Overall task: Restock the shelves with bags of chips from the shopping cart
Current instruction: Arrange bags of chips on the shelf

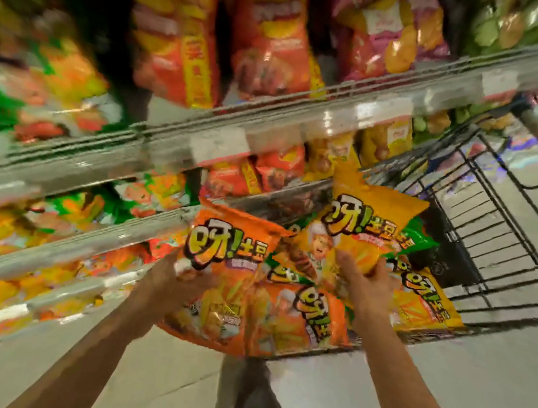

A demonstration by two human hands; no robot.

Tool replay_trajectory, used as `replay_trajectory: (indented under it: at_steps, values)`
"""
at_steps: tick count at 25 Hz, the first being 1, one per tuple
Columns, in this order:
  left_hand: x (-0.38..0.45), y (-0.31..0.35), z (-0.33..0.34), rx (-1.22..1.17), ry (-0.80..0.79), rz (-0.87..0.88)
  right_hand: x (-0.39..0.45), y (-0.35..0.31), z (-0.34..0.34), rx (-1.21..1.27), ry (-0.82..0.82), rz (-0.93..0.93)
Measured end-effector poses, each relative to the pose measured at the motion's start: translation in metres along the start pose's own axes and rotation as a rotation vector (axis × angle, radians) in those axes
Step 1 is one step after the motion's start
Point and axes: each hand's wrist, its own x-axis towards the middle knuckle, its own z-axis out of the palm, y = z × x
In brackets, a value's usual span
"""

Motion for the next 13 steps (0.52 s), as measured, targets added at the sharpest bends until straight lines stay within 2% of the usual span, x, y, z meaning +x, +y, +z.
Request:
replay_trajectory:
  at_steps: [2, 4, 10, 13]
  values:
    - [-0.055, -0.028, -0.037, -0.092, 0.119, 0.059, -0.060, -0.008, 0.012, -0.064, -0.074, -0.091]
    - [-0.113, -0.053, -0.076, -0.114, 0.232, 0.121, -0.119, -0.015, 0.031, -0.021, -0.169, -0.154]
    - [-0.273, -0.124, -0.192, -0.221, 0.540, 0.197, -0.264, -0.034, 0.123, -0.076, -0.470, -0.329]
    - [-0.321, -0.152, -0.235, -0.310, 0.624, 0.224, -0.315, -0.057, 0.171, -0.115, -0.592, -0.369]
